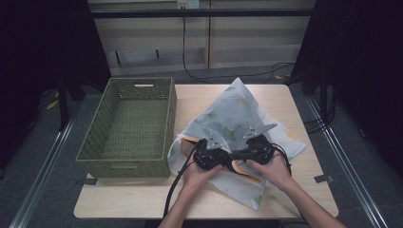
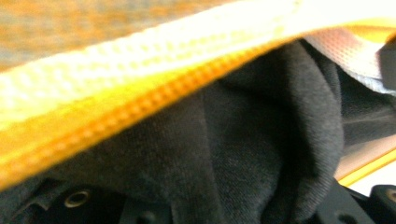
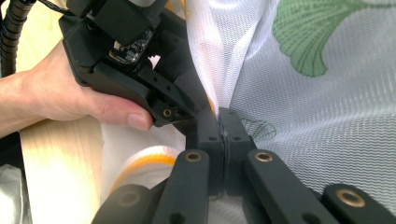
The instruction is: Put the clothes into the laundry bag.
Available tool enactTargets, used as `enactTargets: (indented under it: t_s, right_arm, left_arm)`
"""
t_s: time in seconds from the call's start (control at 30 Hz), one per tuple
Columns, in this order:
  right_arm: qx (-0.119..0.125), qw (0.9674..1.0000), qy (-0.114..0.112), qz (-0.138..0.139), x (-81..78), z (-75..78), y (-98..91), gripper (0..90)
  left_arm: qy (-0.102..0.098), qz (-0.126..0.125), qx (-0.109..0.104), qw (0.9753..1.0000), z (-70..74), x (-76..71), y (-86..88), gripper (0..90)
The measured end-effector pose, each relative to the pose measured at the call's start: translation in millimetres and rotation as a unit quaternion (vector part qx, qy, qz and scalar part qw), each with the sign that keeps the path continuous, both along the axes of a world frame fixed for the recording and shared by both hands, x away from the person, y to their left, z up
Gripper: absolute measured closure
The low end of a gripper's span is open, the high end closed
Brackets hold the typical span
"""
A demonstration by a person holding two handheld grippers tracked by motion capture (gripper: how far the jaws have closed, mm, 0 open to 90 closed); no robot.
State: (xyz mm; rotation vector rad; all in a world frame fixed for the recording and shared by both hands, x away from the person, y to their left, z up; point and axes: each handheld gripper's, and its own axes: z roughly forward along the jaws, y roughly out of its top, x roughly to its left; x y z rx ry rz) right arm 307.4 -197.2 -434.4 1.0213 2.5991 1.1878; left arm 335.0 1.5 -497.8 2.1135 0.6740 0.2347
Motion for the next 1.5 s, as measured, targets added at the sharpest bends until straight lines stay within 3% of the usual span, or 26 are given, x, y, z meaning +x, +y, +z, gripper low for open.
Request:
enactTargets:
  t_s: [0.03, 0.07, 0.2, 0.23, 0.27, 0.4, 0.5, 0.53, 0.7, 0.73, 0.77, 0.8, 0.83, 0.87, 0.9, 0.93, 1.0, 1.03, 1.07, 1.1, 1.13, 1.27, 1.4, 1.43, 1.47, 1.5]
  right_arm:
    - [0.003, 1.0000, -0.002, -0.001, 0.3, 3.2, -0.7, 89.8]
    - [0.007, 0.9999, -0.008, -0.002, 1.1, 6.8, -1.6, 89.8]
    - [0.027, 0.9991, -0.031, -0.006, 1.9, 27.3, -3.7, 89.8]
    - [0.027, 0.9991, -0.031, -0.006, 1.9, 27.3, -3.7, 89.8]
    - [0.038, 0.9983, -0.044, -0.004, 0.3, 40.6, -2.5, 89.9]
    - [0.054, 0.9951, -0.083, 0.002, -4.9, 66.6, 4.6, 90.0]
    - [0.059, 0.9925, -0.107, 0.007, -7.8, 86.4, 9.7, 90.0]
    - [0.061, 0.9913, -0.116, 0.009, -9.0, 94.3, 10.5, 90.0]
    - [0.081, 0.9836, -0.160, 0.018, -19.3, 132.0, 13.3, 90.0]
    - [0.085, 0.9820, -0.168, 0.019, -22.2, 138.4, 13.8, 90.0]
    - [0.098, 0.9802, -0.170, 0.022, -25.2, 145.8, 13.9, 90.0]
    - [0.098, 0.9802, -0.170, 0.022, -25.2, 145.8, 13.9, 90.0]
    - [0.106, 0.9776, -0.180, 0.024, -29.4, 154.7, 14.8, 90.0]
    - [0.106, 0.9776, -0.180, 0.024, -29.4, 154.7, 14.8, 90.0]
    - [0.106, 0.9766, -0.185, 0.027, -33.1, 158.0, 16.9, 90.0]
    - [0.106, 0.9766, -0.185, 0.027, -33.1, 158.0, 16.9, 90.0]
    - [0.098, 0.9813, -0.165, 0.017, -30.0, 147.0, 15.2, 90.0]
    - [0.092, 0.9835, -0.155, 0.010, -26.7, 138.0, 11.5, 90.0]
    - [0.092, 0.9835, -0.155, 0.010, -26.7, 138.0, 11.5, 90.0]
    - [0.086, 0.9877, -0.131, 0.003, -21.3, 120.5, 5.7, 90.0]
    - [0.080, 0.9892, -0.123, 0.001, -19.8, 113.5, 4.2, 90.0]
    - [0.070, 0.9930, -0.094, -0.008, -15.5, 86.1, -3.7, 90.0]
    - [0.056, 0.9959, -0.070, -0.012, -14.5, 62.7, -7.6, 90.0]
    - [0.052, 0.9968, -0.059, -0.011, -14.0, 56.2, -7.2, 90.0]
    - [0.052, 0.9968, -0.059, -0.011, -14.0, 56.2, -7.2, 90.0]
    - [0.041, 0.9982, -0.043, -0.007, -14.6, 44.7, -4.8, 90.0]
  left_arm:
    - [0.000, 0.000, -0.001, 1.0000, 5.0, 0.0, 1.3, 68.5]
    - [-0.004, 0.006, -0.020, 0.9998, 8.4, -0.3, 1.7, 68.9]
    - [-0.021, 0.016, -0.049, 0.9984, 28.0, 1.6, 2.4, 70.1]
    - [-0.021, 0.016, -0.049, 0.9984, 28.0, 1.6, 2.4, 70.4]
    - [-0.030, 0.026, -0.067, 0.9969, 36.2, 3.5, 1.3, 70.7]
    - [-0.053, 0.048, -0.093, 0.9931, 53.3, 8.1, -1.8, 71.5]
    - [-0.070, 0.066, -0.134, 0.9864, 68.3, 11.6, -3.8, 72.1]
    - [-0.073, 0.070, -0.139, 0.9851, 75.0, 12.1, -4.2, 72.3]
    - [-0.117, 0.098, -0.178, 0.9721, 108.2, 10.6, -8.3, 72.9]
    - [-0.117, 0.098, -0.178, 0.9721, 108.2, 10.6, -8.3, 72.9]
    - [-0.126, 0.108, -0.190, 0.9676, 114.3, 9.6, -9.1, 73.0]
    - [-0.134, 0.116, -0.193, 0.9652, 118.1, 9.6, -9.7, 73.0]
    - [-0.149, 0.125, -0.202, 0.9598, 120.3, 8.9, -11.4, 72.9]
    - [-0.149, 0.125, -0.202, 0.9598, 120.3, 8.9, -11.4, 72.9]
    - [-0.160, 0.133, -0.201, 0.9573, 119.3, 9.5, -13.0, 72.9]
    - [-0.151, 0.134, -0.201, 0.9587, 117.2, 11.1, -13.6, 72.9]
    - [-0.142, 0.130, -0.170, 0.9664, 97.2, 16.5, -15.8, 72.5]
    - [-0.138, 0.133, -0.158, 0.9687, 89.6, 17.8, -16.4, 72.1]
    - [-0.138, 0.133, -0.158, 0.9687, 89.6, 17.8, -16.4, 71.8]
    - [-0.109, 0.129, -0.148, 0.9744, 68.5, 21.1, -17.4, 71.3]
    - [-0.102, 0.118, -0.141, 0.9776, 57.8, 21.8, -16.7, 70.9]
    - [-0.071, 0.106, -0.108, 0.9860, 41.0, 21.6, -16.6, 68.9]
    - [-0.067, 0.101, -0.099, 0.9876, 31.7, 24.8, -16.3, 68.8]
    - [-0.069, 0.100, -0.087, 0.9888, 29.5, 26.3, -17.1, 68.8]
    - [-0.069, 0.100, -0.087, 0.9888, 29.5, 26.3, -17.1, 68.9]
    - [-0.066, 0.094, -0.074, 0.9906, 22.3, 29.5, -19.5, 68.8]
